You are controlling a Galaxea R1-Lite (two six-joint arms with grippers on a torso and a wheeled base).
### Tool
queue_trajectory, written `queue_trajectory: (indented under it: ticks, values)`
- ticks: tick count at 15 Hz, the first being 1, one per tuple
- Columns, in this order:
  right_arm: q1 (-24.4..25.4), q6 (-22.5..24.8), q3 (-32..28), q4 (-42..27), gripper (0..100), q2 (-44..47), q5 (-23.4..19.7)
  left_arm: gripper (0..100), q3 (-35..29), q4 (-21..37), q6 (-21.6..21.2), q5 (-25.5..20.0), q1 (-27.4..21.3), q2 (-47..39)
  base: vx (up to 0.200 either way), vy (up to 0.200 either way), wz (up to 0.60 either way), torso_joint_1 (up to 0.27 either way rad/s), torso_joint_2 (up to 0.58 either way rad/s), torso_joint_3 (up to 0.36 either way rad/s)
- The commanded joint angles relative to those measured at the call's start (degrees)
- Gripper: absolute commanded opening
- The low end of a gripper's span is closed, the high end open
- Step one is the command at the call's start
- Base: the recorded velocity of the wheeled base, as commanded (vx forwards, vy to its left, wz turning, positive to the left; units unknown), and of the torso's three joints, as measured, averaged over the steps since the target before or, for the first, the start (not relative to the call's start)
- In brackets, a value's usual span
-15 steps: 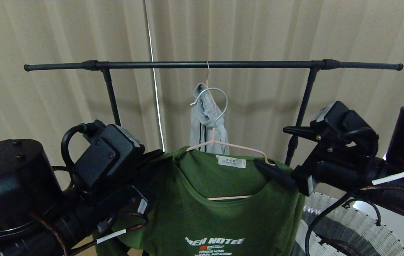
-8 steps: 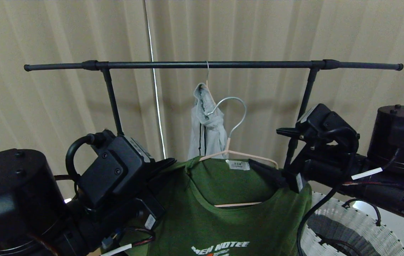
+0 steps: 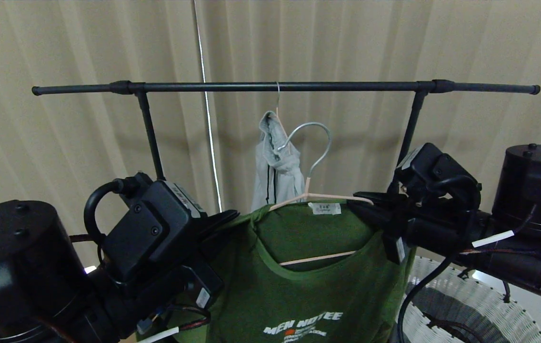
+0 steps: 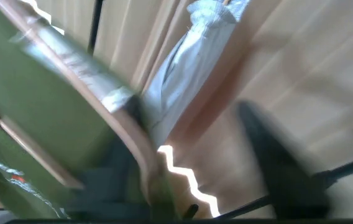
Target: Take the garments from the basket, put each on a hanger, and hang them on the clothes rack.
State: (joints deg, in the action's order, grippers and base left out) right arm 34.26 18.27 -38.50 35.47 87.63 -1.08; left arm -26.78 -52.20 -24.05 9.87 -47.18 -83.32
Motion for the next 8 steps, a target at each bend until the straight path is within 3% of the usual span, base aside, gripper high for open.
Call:
queue_trajectory:
  ticks: [1, 8]
  values:
    - [-0.1, 0.0, 0.2, 0.0, 0, -0.4, 0.2, 0, 0.0, 0.1, 0.0, 0.1, 0.1, -0.1, 0.0, 0.0, 0.0, 0.0, 0.0, 0.0]
    - [-0.1, 0.0, 0.9, 0.0, 0, -1.8, 0.2, 0, 0.6, 0.0, 1.4, -0.1, 0.1, 0.2, 0.0, 0.0, 0.0, 0.0, 0.0, 0.0]
